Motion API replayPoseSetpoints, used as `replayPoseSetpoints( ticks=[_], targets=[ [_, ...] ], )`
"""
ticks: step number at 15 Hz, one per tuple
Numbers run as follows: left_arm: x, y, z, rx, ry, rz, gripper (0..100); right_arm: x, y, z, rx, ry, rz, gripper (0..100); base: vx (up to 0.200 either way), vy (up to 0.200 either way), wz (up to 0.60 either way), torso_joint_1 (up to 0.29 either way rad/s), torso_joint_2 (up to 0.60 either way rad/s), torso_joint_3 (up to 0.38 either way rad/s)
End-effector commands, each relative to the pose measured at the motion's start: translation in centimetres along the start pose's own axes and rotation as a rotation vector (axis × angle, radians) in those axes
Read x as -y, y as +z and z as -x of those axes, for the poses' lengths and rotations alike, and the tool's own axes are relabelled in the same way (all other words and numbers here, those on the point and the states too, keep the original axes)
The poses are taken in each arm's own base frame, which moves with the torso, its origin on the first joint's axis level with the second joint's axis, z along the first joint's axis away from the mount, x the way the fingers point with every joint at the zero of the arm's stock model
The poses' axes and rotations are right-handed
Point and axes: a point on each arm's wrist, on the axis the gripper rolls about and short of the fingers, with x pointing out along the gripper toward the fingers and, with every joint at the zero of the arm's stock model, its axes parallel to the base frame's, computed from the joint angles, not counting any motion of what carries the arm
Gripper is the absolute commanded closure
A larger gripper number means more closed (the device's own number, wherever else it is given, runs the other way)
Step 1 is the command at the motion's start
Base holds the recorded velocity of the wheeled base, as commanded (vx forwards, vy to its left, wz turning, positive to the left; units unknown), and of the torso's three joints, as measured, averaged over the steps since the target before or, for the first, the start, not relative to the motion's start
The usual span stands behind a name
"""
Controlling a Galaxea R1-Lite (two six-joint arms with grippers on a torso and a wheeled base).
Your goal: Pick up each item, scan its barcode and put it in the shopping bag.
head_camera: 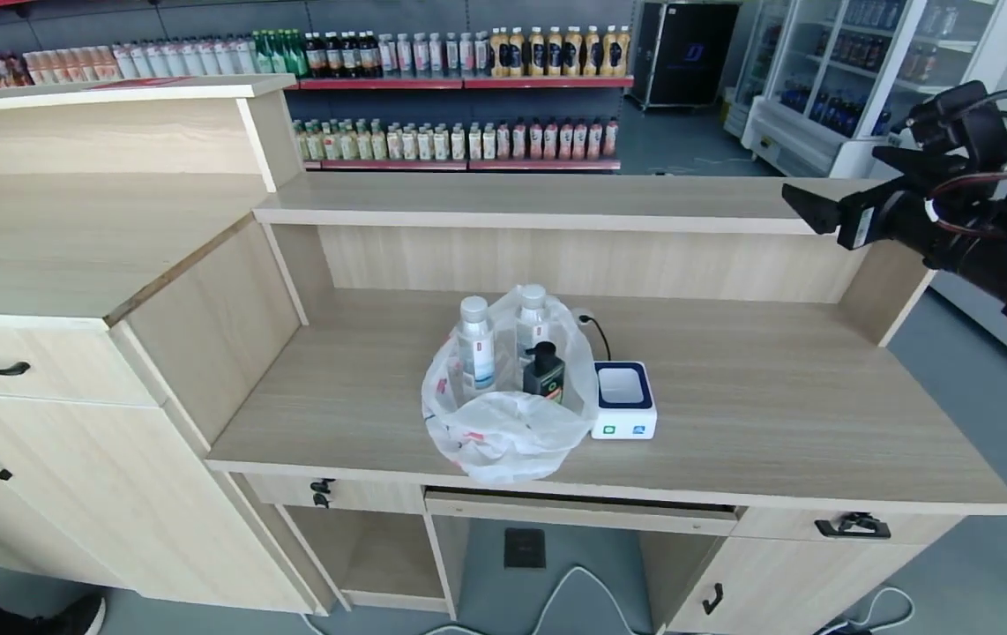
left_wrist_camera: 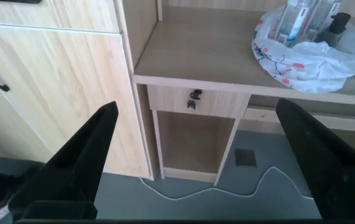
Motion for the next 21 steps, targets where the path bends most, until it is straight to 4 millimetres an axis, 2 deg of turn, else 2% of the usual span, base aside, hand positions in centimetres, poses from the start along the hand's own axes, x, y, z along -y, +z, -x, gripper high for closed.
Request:
replayPoseSetpoints(
  ticks=[1,3,4,5,7,8,12,14,15,16,17,19,21],
  targets=[
    [0.0,0.0,0.0,0.000,0.001,0.000,0,3.2,3.9,2.3,-0.025,-0.176,-0.025,0,0.000,0.000,-0.60,0.159,-0.35,-0.183],
    [0.0,0.0,0.0,0.000,0.001,0.000,0,3.9,2.9,4.5,-0.184,-0.282,-0.072,0,0.000,0.000,-0.60,0.076,-0.18,-0.093],
    [0.0,0.0,0.0,0.000,0.001,0.000,0,3.9,2.6,4.9,-0.204,-0.285,-0.080,0,0.000,0.000,-0.60,0.017,-0.03,-0.022],
    [0.0,0.0,0.0,0.000,0.001,0.000,0,3.6,0.6,7.6,-0.284,-0.284,-0.124,0,0.000,0.000,0.00,0.000,0.00,0.000],
    [0.0,0.0,0.0,0.000,0.001,0.000,0,1.9,-1.1,11.4,-0.347,-0.263,-0.146,0,0.000,0.000,0.00,0.000,0.00,0.000],
    [0.0,0.0,0.0,0.000,0.001,0.000,0,-0.3,-2.4,15.8,-0.408,-0.256,-0.173,0,0.000,0.000,0.00,0.000,0.00,0.000],
    [0.0,0.0,0.0,0.000,0.001,0.000,0,-7.5,-6.2,28.2,-0.498,-0.185,-0.215,0,0.000,0.000,0.00,0.000,0.00,0.000],
    [0.0,0.0,0.0,0.000,0.001,0.000,0,-8.9,-5.9,31.8,-0.446,-0.166,-0.262,0,0.000,0.000,0.00,0.000,0.00,0.000],
    [0.0,0.0,0.0,0.000,0.001,0.000,0,-9.3,-6.0,32.5,-0.443,-0.148,-0.272,0,0.000,0.000,0.00,0.000,0.00,0.000],
    [0.0,0.0,0.0,0.000,0.001,0.000,0,-10.6,-6.9,35.6,-0.445,-0.097,-0.293,0,0.000,0.000,0.00,0.000,0.00,0.000],
    [0.0,0.0,0.0,0.000,0.001,0.000,0,-11.4,-7.9,37.7,-0.439,-0.124,-0.332,0,0.000,0.000,0.00,0.000,0.00,0.000],
    [0.0,0.0,0.0,0.000,0.001,0.000,0,-11.6,-7.8,39.0,-0.271,-0.133,-0.317,0,0.000,0.000,0.00,0.000,0.00,0.000],
    [0.0,0.0,0.0,0.000,0.001,0.000,0,-11.7,-7.8,39.1,-0.263,-0.153,-0.334,0,0.000,0.000,0.00,0.000,0.00,0.000]
  ],
)
